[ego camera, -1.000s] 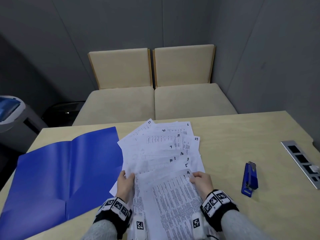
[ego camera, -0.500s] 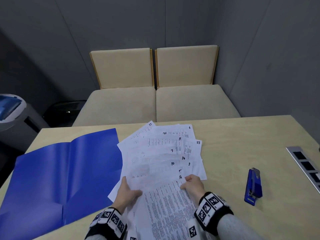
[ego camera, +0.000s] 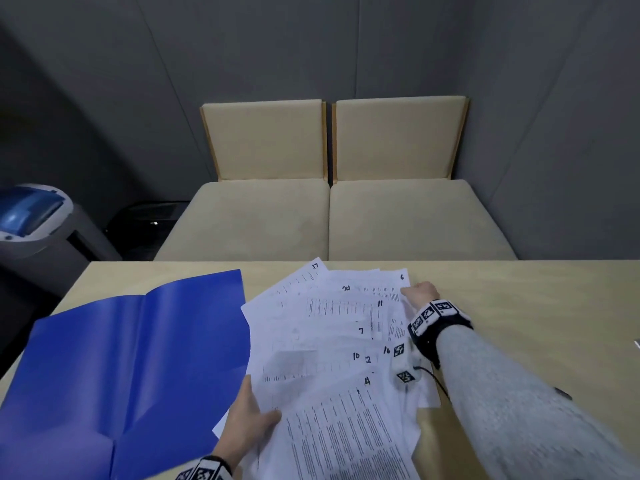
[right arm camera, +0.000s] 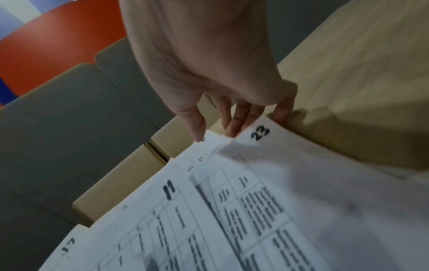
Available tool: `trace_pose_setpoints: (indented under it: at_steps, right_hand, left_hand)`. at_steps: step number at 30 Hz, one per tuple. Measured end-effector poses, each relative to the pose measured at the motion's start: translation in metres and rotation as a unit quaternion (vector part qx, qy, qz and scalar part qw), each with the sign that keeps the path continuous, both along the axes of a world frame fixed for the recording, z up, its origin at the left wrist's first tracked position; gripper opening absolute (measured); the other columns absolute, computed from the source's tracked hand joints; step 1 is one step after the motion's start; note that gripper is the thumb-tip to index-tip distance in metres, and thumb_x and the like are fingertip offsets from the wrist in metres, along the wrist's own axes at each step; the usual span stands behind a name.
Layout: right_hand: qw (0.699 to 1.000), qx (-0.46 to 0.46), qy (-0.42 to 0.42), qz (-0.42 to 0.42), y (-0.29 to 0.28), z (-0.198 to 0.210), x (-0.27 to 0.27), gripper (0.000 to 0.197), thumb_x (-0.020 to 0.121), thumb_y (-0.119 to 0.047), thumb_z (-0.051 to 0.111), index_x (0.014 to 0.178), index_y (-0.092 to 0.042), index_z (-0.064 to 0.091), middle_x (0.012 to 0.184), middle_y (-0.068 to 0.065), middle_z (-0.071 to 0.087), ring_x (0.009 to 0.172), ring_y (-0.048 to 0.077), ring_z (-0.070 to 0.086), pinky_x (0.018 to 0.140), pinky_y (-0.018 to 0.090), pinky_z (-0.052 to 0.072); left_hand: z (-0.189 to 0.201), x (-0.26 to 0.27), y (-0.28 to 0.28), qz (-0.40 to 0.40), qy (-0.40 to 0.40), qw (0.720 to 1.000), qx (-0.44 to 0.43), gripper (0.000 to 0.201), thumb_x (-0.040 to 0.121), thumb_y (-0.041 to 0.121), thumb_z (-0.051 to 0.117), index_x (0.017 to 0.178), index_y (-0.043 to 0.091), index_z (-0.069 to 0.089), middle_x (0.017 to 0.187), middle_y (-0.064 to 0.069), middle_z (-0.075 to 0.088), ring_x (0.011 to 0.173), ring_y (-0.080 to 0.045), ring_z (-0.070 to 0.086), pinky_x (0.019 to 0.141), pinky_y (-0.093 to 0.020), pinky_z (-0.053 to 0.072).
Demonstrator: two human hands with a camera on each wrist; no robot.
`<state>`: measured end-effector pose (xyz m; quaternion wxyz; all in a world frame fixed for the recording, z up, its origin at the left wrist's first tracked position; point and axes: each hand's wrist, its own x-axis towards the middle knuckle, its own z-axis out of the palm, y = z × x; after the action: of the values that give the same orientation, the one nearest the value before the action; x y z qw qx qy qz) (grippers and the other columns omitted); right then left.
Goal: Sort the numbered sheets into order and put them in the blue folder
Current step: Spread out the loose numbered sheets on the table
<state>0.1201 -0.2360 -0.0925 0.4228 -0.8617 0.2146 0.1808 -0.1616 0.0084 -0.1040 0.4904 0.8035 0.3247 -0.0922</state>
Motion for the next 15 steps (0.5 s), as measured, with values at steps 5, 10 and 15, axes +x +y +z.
trace_pose_setpoints:
  at_steps: [5,10,15]
  right_hand:
    - [0.992,-0.016,-0.117,-0.038,0.006,-0.018,-0.004,0.012,0.071,-0.022,0.065,0.062,-0.017,0.058,0.087,0.005,0.069,0.085,0.031,0.062,0.081,0.039,0.048]
    - [0.937,-0.105,-0.303,0.139,0.008,0.012,-0.069,0.018,0.08,-0.027,0.07,0.066,-0.029,0.058,0.084,-0.012,0.058,0.087,0.018,0.048,0.076,0.029,0.015]
    - [0.89,-0.162,-0.357,0.231,-0.01,0.016,-0.12,0.012,0.083,-0.03,0.068,0.074,-0.024,0.064,0.078,-0.013,0.061,0.082,0.016,0.053,0.071,0.028,0.015]
  left_hand:
    - [0.003,0.003,0.003,0.012,0.002,1.0,-0.006,0.051,0.073,0.004,0.069,0.112,0.022,0.042,0.101,0.007,0.058,0.095,-0.015,0.055,0.072,-0.027,0.044]
    - [0.01,0.001,-0.002,0.022,0.007,1.0,-0.001,0.047,0.076,0.002,0.066,0.113,0.018,0.041,0.098,0.005,0.058,0.089,-0.013,0.055,0.063,-0.022,0.042]
    - [0.018,0.001,-0.01,0.027,0.011,0.999,0.012,0.04,0.08,0.0,0.064,0.112,0.009,0.04,0.093,-0.002,0.053,0.083,-0.017,0.05,0.059,-0.023,0.038]
